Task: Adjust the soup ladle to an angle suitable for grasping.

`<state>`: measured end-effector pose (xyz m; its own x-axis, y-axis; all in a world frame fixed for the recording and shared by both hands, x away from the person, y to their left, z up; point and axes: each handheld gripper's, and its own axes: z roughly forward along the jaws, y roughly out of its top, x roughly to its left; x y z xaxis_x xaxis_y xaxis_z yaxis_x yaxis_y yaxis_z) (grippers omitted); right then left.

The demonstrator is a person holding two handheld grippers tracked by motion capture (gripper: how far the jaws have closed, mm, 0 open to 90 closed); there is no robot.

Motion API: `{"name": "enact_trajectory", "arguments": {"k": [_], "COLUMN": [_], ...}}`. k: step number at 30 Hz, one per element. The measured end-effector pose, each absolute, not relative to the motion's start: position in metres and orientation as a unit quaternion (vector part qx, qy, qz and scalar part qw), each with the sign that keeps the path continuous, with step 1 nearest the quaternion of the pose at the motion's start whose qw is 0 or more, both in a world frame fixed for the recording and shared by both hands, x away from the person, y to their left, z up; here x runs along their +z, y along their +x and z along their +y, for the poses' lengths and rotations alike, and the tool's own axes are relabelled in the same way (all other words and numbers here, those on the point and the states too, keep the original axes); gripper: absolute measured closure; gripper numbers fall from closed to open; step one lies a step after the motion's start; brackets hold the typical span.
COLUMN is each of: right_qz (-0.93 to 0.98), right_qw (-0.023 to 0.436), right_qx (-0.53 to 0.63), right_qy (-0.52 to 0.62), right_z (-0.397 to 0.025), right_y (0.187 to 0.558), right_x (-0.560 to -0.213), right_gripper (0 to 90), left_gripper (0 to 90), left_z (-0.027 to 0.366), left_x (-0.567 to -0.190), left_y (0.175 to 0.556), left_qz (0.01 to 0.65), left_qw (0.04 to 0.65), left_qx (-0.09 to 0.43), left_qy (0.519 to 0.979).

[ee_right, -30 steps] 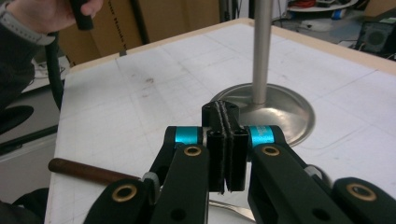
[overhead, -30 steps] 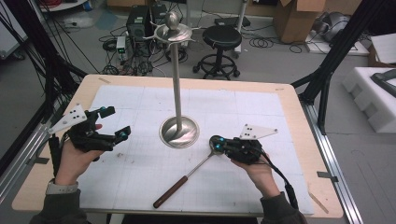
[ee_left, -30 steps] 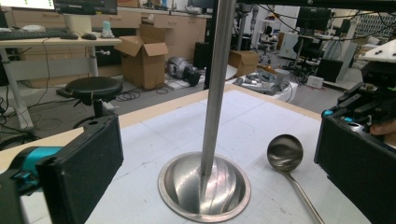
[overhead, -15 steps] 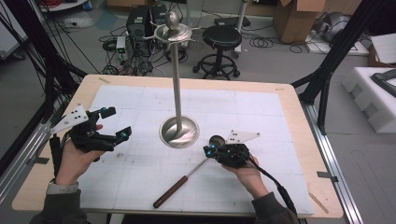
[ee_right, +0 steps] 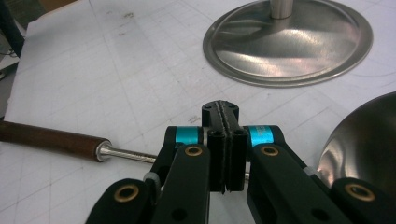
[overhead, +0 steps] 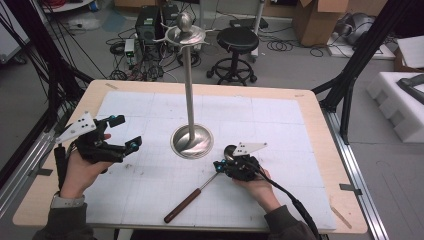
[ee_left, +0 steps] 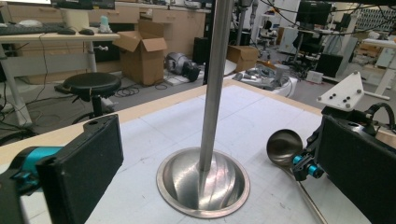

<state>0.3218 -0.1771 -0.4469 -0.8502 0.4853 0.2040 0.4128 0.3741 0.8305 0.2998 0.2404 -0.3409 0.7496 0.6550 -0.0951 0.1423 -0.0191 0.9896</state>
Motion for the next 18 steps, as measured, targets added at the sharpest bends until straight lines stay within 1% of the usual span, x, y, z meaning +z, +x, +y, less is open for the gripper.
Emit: {"name": "enact_trajectory", "arguments": {"k": [14,18], "right_qz": [0.832,0.834], "right_qw": [0.039,0.045], "right_qx": [0.477,0.474], "right_qy": [0.281,0.279], "right_z": [-0.1737,-0.1728], "right_y": [0.3227,0.3227], "right_x": [-0.4494,-0.4494], "right_gripper": [90.0,90.0], "left_gripper": [1.7,1.7], "left_z": [0.2383,0.2381], "left_x": [-0.3428,-0.343], "left_y": [0.3009,0.301], "left_qz": [0.292,0.291], "left_qw": [0.63,0.629], "left_qx": [0.2,0.2], "left_qy": [0.691,0.693]}}
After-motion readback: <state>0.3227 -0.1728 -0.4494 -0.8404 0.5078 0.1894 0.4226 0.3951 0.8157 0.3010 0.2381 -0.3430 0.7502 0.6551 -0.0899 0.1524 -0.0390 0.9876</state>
